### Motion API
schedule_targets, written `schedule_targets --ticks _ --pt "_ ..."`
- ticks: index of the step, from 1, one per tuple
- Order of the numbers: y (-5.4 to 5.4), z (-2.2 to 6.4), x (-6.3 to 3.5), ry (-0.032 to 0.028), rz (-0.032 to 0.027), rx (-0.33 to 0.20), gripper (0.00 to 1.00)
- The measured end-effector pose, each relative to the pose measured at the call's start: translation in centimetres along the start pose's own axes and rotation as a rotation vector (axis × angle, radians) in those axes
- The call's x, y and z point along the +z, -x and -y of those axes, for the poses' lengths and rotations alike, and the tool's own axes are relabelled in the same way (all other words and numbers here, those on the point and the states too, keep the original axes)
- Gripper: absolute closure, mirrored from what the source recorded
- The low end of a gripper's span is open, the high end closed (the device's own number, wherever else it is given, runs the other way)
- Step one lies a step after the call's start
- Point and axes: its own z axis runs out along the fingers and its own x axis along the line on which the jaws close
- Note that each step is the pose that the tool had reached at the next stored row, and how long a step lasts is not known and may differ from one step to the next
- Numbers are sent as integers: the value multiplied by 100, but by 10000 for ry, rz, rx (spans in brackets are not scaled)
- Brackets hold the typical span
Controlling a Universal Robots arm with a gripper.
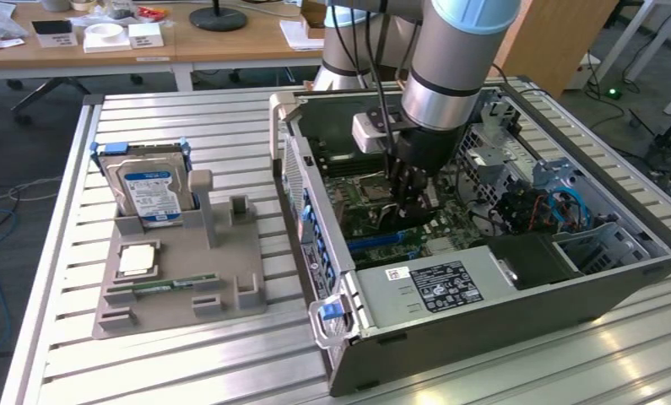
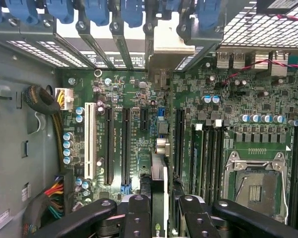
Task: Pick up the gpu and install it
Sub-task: 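Insert the gpu into the slot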
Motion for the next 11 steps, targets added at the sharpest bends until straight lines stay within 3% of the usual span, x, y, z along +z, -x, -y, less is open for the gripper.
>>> schedule_targets --ticks 11 --pt "0 -28 44 -1 1 0 74"
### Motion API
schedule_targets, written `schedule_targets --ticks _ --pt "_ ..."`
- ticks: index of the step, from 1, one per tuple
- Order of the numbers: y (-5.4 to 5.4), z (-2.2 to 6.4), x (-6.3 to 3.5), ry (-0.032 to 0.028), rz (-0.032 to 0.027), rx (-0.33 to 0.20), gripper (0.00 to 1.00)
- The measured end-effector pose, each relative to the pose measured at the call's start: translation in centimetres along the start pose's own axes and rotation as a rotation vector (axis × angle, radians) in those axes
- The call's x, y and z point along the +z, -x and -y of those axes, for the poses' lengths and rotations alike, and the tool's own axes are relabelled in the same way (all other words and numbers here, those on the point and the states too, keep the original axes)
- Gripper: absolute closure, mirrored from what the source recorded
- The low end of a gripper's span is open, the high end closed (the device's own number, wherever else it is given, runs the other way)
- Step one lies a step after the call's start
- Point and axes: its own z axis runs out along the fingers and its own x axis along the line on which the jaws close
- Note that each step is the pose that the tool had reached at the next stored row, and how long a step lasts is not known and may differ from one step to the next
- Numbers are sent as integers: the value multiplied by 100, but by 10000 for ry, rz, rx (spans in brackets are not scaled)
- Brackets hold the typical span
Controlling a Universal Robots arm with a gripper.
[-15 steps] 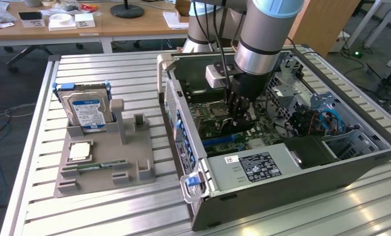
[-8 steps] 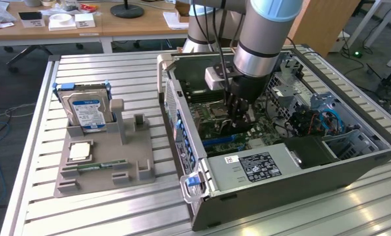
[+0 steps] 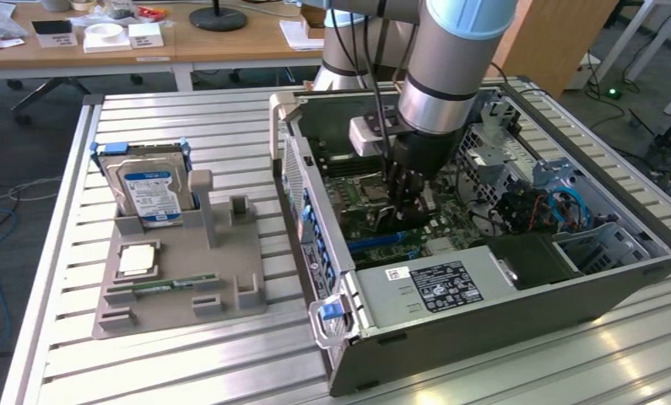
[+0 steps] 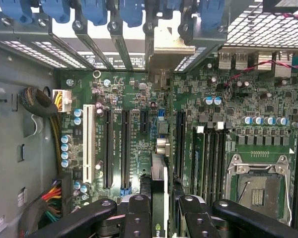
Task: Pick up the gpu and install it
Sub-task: 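Insert the gpu into the slot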
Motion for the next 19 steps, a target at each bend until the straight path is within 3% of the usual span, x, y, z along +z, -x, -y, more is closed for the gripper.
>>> schedule_targets --ticks 19 --pt "0 -93 6 1 -1 0 74"
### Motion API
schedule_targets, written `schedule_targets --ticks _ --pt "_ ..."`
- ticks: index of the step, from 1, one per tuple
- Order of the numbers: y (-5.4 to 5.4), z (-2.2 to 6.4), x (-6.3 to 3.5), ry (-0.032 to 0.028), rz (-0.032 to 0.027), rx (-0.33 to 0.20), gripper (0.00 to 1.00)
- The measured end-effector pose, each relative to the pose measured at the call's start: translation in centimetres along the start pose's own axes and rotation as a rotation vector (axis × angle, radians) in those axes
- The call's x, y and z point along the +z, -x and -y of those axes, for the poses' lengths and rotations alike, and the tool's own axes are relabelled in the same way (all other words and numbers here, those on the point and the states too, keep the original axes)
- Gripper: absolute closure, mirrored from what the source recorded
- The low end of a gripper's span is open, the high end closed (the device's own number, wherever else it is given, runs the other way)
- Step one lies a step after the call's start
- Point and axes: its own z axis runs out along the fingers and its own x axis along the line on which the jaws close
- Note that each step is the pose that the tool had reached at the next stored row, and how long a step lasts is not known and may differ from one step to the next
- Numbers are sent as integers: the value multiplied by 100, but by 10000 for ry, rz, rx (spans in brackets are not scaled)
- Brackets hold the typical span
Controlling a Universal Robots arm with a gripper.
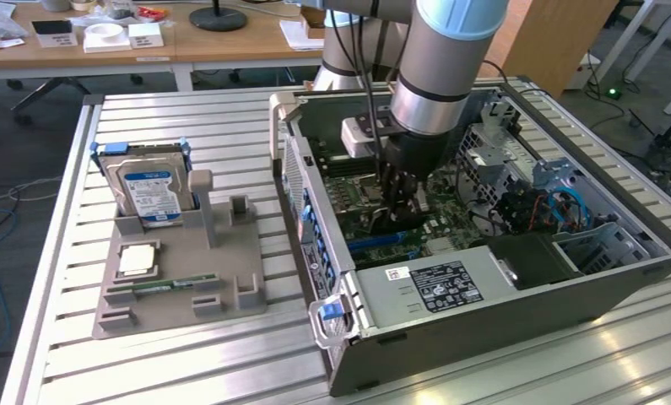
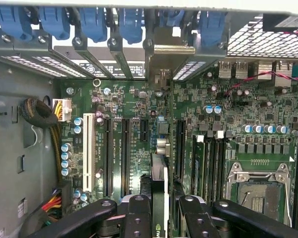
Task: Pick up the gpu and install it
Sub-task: 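Insert the gpu into the slot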
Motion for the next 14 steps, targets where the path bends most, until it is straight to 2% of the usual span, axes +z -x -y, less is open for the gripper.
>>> schedule_targets --ticks 14 --pt "-1 -33 88 0 1 0 74"
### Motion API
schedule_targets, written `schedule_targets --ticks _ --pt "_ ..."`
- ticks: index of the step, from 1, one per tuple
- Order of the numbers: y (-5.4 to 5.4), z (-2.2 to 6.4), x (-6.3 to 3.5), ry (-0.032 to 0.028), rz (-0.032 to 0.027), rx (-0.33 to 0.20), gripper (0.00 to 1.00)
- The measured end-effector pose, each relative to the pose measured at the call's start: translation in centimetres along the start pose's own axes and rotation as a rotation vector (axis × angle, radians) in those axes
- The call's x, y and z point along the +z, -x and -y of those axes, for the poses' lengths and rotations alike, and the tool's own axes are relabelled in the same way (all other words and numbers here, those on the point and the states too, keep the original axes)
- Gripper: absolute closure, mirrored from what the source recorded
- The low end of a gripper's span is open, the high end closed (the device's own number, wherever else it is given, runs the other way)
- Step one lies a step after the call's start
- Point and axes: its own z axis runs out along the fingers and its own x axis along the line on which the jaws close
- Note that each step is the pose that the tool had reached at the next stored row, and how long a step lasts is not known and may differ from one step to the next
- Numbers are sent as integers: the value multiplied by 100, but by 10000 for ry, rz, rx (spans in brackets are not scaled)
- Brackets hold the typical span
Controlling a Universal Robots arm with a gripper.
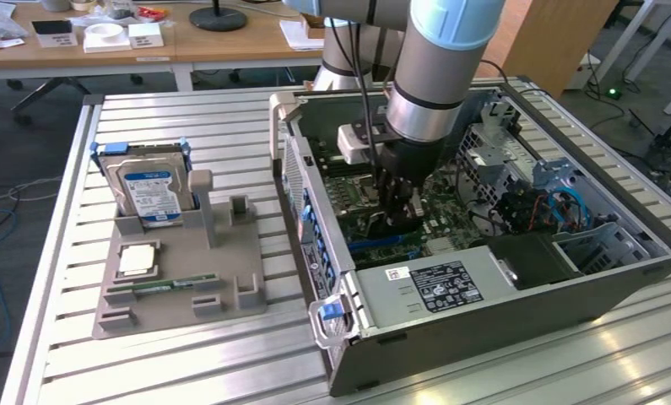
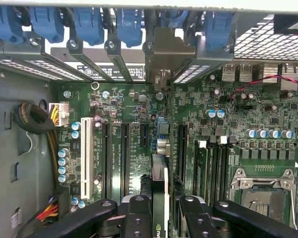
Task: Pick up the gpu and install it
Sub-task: 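Insert the gpu into the slot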
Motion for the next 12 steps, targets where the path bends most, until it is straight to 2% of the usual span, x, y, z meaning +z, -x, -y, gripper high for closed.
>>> schedule_targets --ticks 12 --pt "-1 -1 48 -1 1 0 74"
